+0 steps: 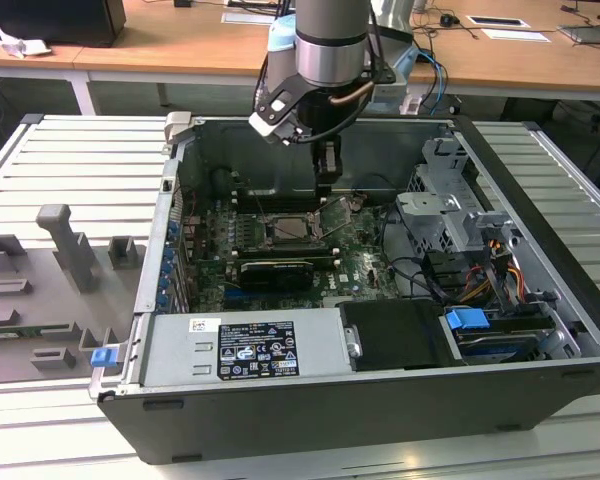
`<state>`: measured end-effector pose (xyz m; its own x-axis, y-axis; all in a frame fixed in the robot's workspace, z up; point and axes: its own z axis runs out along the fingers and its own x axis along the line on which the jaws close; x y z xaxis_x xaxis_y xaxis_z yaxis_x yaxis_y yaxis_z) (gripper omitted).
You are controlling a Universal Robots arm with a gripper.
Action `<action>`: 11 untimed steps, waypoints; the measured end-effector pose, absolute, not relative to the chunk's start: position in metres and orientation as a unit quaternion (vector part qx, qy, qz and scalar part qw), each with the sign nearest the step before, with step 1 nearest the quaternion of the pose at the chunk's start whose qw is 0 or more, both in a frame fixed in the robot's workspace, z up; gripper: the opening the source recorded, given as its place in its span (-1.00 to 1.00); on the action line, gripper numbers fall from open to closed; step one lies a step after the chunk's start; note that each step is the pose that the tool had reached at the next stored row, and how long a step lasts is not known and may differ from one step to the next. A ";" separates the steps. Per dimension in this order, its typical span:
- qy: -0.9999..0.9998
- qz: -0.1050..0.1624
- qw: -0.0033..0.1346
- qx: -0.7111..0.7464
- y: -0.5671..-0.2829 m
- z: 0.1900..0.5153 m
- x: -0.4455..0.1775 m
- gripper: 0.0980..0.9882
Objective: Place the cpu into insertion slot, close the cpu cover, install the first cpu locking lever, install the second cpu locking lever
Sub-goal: 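Close the cpu cover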
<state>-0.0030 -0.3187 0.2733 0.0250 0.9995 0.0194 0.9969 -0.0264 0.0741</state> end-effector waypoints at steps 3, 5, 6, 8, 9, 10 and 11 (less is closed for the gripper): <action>0.697 0.033 0.020 0.716 -0.319 0.273 0.001 -0.98; 0.697 0.033 0.020 0.716 -0.318 0.273 0.004 -0.98; 0.697 0.033 0.020 0.716 -0.318 0.273 0.005 -0.98; 0.697 0.033 0.020 0.716 -0.318 0.273 0.008 -0.98; 0.697 0.033 0.020 0.716 -0.318 0.273 0.009 -0.98; 0.697 0.033 0.020 0.716 -0.318 0.273 0.010 -0.98; 0.697 0.033 0.020 0.716 -0.318 0.273 0.010 -0.98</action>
